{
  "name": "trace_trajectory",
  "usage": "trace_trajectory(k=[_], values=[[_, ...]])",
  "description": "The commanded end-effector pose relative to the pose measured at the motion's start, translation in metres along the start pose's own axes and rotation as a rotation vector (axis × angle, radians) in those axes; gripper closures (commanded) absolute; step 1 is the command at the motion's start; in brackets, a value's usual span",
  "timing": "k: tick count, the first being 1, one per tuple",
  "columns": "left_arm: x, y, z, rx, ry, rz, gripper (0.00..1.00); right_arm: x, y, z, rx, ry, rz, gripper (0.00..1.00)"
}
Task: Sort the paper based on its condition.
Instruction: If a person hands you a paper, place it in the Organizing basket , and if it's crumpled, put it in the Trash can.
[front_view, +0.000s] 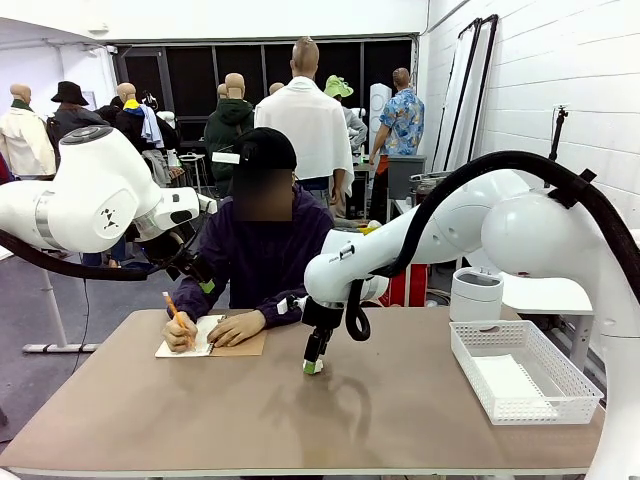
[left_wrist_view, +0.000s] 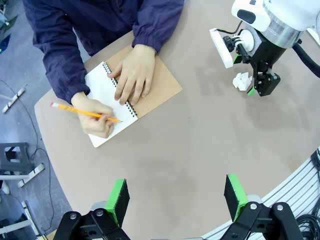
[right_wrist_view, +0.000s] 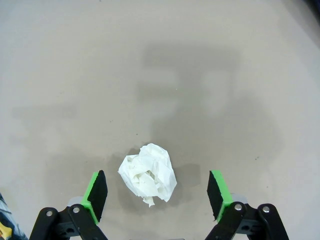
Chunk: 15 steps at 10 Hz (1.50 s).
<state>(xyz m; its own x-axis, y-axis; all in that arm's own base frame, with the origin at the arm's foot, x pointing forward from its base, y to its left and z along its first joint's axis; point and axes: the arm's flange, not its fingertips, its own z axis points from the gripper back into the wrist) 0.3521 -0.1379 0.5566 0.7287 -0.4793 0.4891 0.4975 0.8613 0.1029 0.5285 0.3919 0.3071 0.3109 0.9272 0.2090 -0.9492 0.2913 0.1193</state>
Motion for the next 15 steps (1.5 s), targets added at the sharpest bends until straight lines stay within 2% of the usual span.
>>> trace_trajectory(k=[1,3,4,7,9,11,15], values=[[0.000,0.001,0.001,-0.010,-0.005,0.005,0.00,0.007,-0.005,0.000,0.017,0.033,0.020,0.00],[0.000,0.001,0.001,-0.010,-0.005,0.005,0.00,0.008,-0.007,0.000,0.011,0.043,0.010,0.38],[0.000,0.001,0.001,-0.010,-0.005,0.005,0.00,0.008,-0.007,-0.001,0.020,0.042,0.000,0.38],[0.000,0.001,0.001,-0.010,-0.005,0.005,0.00,0.009,-0.008,-0.003,0.023,0.038,0.003,0.92],[0.000,0.001,0.001,-0.010,-0.005,0.005,0.00,0.008,-0.009,-0.002,0.016,0.045,-0.002,0.92],[0.000,0.001,0.001,-0.010,-0.005,0.005,0.00,-0.001,-0.008,0.025,-0.002,0.029,-0.048,0.92],[0.000,0.001,0.001,-0.010,-0.005,0.005,0.00,-0.058,-0.024,0.141,-0.188,-0.020,-0.275,0.92]])
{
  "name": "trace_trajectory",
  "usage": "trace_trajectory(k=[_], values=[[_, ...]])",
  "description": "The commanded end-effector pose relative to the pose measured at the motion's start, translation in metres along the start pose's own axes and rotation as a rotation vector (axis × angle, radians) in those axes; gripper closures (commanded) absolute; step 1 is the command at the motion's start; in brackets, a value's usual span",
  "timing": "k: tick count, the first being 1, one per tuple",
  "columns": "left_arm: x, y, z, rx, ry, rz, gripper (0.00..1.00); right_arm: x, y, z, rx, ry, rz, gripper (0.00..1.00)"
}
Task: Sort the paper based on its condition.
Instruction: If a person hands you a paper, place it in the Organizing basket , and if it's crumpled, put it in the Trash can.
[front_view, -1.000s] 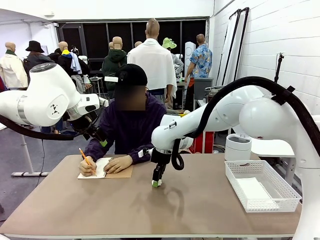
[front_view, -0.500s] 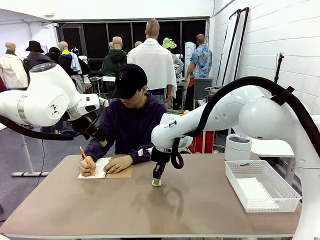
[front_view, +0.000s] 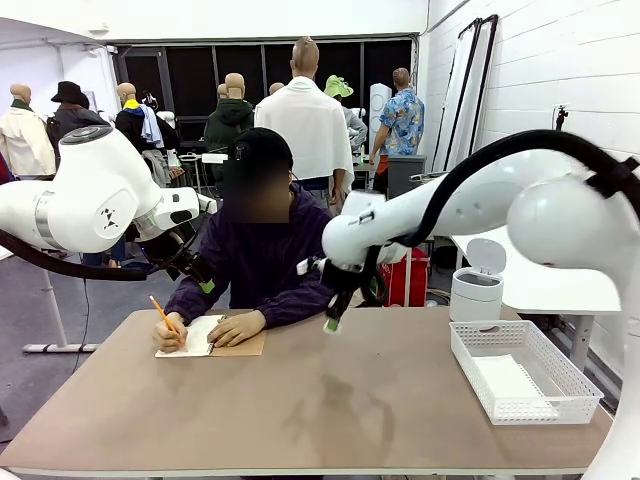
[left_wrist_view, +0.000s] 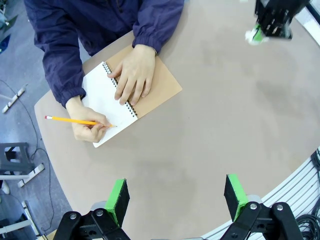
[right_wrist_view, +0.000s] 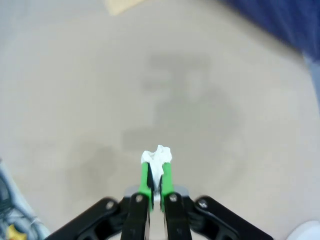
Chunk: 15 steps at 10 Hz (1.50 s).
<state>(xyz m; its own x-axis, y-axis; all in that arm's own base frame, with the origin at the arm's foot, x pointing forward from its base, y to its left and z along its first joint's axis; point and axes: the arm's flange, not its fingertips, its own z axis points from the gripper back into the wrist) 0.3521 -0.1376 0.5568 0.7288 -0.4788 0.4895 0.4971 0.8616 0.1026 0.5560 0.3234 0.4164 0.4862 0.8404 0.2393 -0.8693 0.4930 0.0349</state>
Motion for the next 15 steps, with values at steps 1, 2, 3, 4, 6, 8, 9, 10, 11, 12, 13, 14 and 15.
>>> trace_trajectory(k=[1,2,3,4,6,8,9,10,11,12,13,14,15], values=[[0.000,0.000,0.001,-0.010,-0.005,0.004,0.00,-0.041,-0.010,0.047,-0.132,0.014,-0.140,0.92],[0.000,0.000,0.001,-0.010,-0.005,0.004,0.00,-0.055,-0.020,0.071,-0.187,0.012,-0.202,0.92],[0.000,0.000,0.001,-0.010,-0.005,0.004,0.00,-0.068,-0.030,0.092,-0.235,0.014,-0.266,0.92],[0.000,0.000,0.001,-0.010,-0.005,0.004,0.00,-0.078,-0.034,0.106,-0.261,0.022,-0.312,0.92],[0.000,0.000,0.001,-0.010,-0.005,0.004,0.00,-0.087,-0.038,0.121,-0.315,0.002,-0.350,0.92],[0.000,0.000,0.001,-0.010,-0.005,0.004,0.00,-0.083,-0.048,0.126,-0.259,-0.017,-0.300,0.92],[0.000,0.000,0.001,-0.010,-0.005,0.004,0.00,-0.083,-0.048,0.126,-0.259,-0.017,-0.300,0.92],[0.000,0.000,0.001,-0.010,-0.005,0.004,0.00,-0.083,-0.048,0.126,-0.259,-0.017,-0.300,0.92],[0.000,0.000,0.001,-0.010,-0.005,0.004,0.00,-0.083,-0.048,0.126,-0.259,-0.017,-0.300,0.92],[0.000,0.000,0.001,-0.010,-0.005,0.004,0.00,-0.084,-0.045,0.127,-0.276,-0.009,-0.314,0.92],[0.000,0.000,0.001,-0.010,-0.005,0.004,0.00,-0.090,-0.062,0.128,-0.292,-0.017,-0.375,0.92],[0.000,0.000,0.001,-0.010,-0.005,0.004,0.00,-0.100,-0.080,0.132,-0.342,-0.029,-0.465,0.92],[0.000,0.000,0.001,-0.010,-0.005,0.004,0.00,-0.113,-0.097,0.137,-0.374,-0.038,-0.544,0.92]])
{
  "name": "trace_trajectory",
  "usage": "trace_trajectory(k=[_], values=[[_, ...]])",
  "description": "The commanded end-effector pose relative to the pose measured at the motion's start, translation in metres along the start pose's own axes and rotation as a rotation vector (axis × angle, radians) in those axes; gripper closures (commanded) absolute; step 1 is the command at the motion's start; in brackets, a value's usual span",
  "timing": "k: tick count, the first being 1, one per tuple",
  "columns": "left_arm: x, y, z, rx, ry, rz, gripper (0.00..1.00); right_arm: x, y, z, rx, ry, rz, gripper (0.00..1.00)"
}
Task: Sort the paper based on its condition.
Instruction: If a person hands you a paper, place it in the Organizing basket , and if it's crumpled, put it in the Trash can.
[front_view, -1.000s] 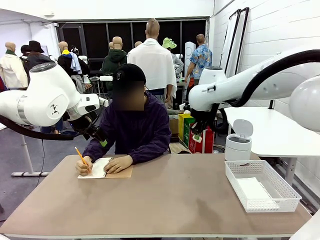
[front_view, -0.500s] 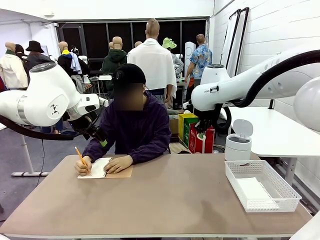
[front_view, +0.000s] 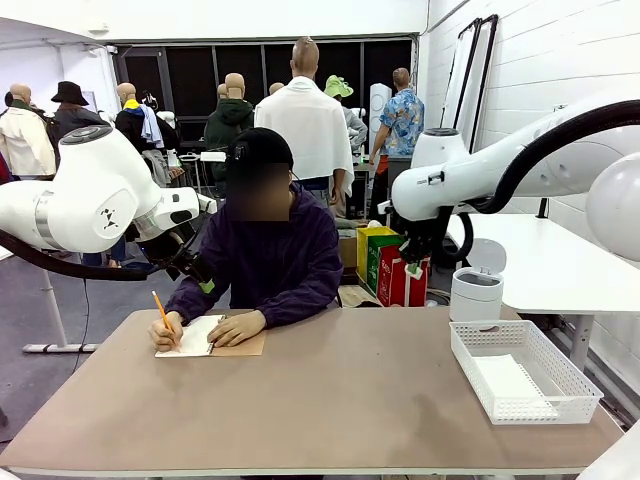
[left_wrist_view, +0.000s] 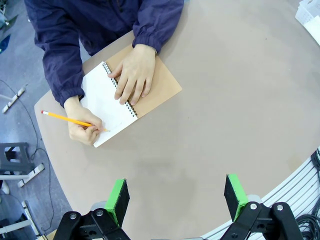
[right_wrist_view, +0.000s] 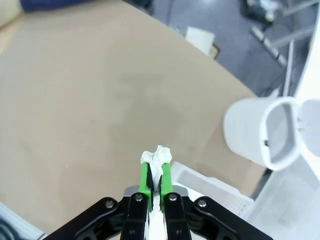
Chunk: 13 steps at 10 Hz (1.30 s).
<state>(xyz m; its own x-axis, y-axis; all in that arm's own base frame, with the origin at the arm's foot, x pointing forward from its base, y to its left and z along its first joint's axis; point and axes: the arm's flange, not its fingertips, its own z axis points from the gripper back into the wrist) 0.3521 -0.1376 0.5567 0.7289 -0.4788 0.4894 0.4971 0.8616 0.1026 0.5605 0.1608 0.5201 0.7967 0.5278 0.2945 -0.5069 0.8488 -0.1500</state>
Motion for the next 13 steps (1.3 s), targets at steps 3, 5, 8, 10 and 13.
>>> trace_trajectory(k=[3,5,8,10,13], values=[[0.000,0.000,0.001,-0.010,-0.005,0.004,0.00,-0.005,-0.076,-0.007,-0.124,-0.041,-0.287,0.92],[0.000,0.000,0.001,-0.010,-0.005,0.004,0.00,-0.004,-0.115,-0.016,-0.194,-0.069,-0.407,0.92],[0.000,0.000,0.001,-0.010,-0.005,0.004,0.00,-0.006,-0.151,-0.040,-0.253,-0.117,-0.486,0.92],[0.000,0.000,0.001,-0.010,-0.005,0.004,0.00,-0.007,-0.168,-0.053,-0.297,-0.143,-0.516,0.92],[0.000,0.000,0.001,-0.010,-0.005,0.004,0.00,-0.010,-0.178,-0.071,-0.282,-0.132,-0.533,0.92]])
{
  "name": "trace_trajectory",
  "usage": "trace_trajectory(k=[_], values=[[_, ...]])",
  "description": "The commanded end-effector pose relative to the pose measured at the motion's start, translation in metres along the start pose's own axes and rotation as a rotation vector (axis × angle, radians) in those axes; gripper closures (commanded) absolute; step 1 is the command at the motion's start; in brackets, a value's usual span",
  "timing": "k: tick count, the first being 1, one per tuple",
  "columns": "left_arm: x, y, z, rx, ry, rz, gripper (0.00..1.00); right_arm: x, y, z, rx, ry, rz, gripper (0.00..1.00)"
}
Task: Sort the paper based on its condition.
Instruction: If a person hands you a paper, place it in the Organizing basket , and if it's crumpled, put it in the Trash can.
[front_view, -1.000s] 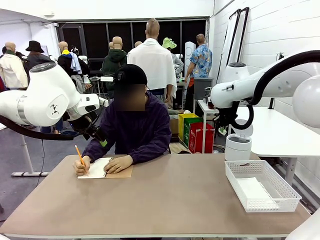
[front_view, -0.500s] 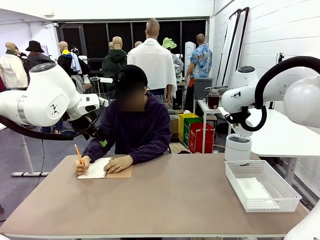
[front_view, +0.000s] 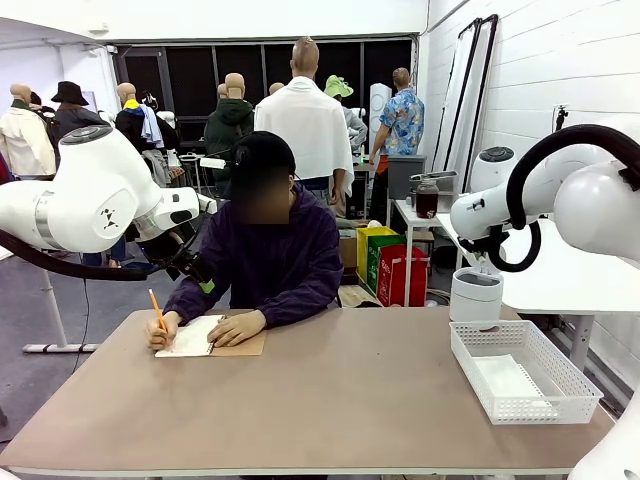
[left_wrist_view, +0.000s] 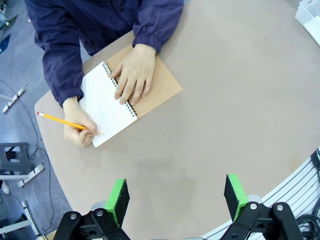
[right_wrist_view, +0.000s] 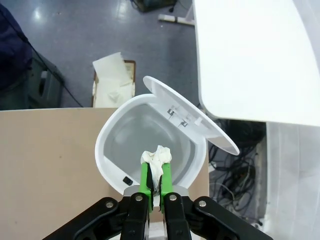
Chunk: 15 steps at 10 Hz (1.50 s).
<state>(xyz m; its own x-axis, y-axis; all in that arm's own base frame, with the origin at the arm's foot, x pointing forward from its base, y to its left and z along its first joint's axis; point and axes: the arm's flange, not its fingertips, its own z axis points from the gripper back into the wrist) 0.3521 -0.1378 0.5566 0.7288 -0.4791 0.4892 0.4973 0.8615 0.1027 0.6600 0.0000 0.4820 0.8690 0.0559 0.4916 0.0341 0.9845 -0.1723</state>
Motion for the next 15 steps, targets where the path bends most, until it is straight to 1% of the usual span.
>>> trace_trajectory(k=[1,3,7,8,12,13,15], values=[[0.000,0.001,0.001,-0.010,-0.005,0.004,0.00,0.005,0.009,-0.013,-0.032,-0.016,-0.024,0.92],[0.000,0.001,0.001,-0.010,-0.005,0.004,0.00,0.005,0.013,-0.026,-0.033,0.007,-0.026,0.92],[0.000,0.001,0.001,-0.010,-0.005,0.004,0.00,0.005,0.006,-0.042,-0.047,0.032,-0.054,0.92],[0.000,0.001,0.001,-0.010,-0.005,0.004,0.00,0.005,0.007,-0.043,-0.040,0.039,-0.053,0.82],[0.000,0.001,0.001,-0.010,-0.005,0.004,0.00,0.005,0.007,-0.047,-0.026,0.056,-0.061,0.02],[0.000,0.001,0.001,-0.010,-0.005,0.004,0.00,0.006,0.007,-0.047,-0.023,0.058,-0.064,0.00],[0.000,0.001,0.001,-0.010,-0.005,0.004,0.00,0.005,0.008,-0.041,-0.008,0.050,-0.075,0.00]])
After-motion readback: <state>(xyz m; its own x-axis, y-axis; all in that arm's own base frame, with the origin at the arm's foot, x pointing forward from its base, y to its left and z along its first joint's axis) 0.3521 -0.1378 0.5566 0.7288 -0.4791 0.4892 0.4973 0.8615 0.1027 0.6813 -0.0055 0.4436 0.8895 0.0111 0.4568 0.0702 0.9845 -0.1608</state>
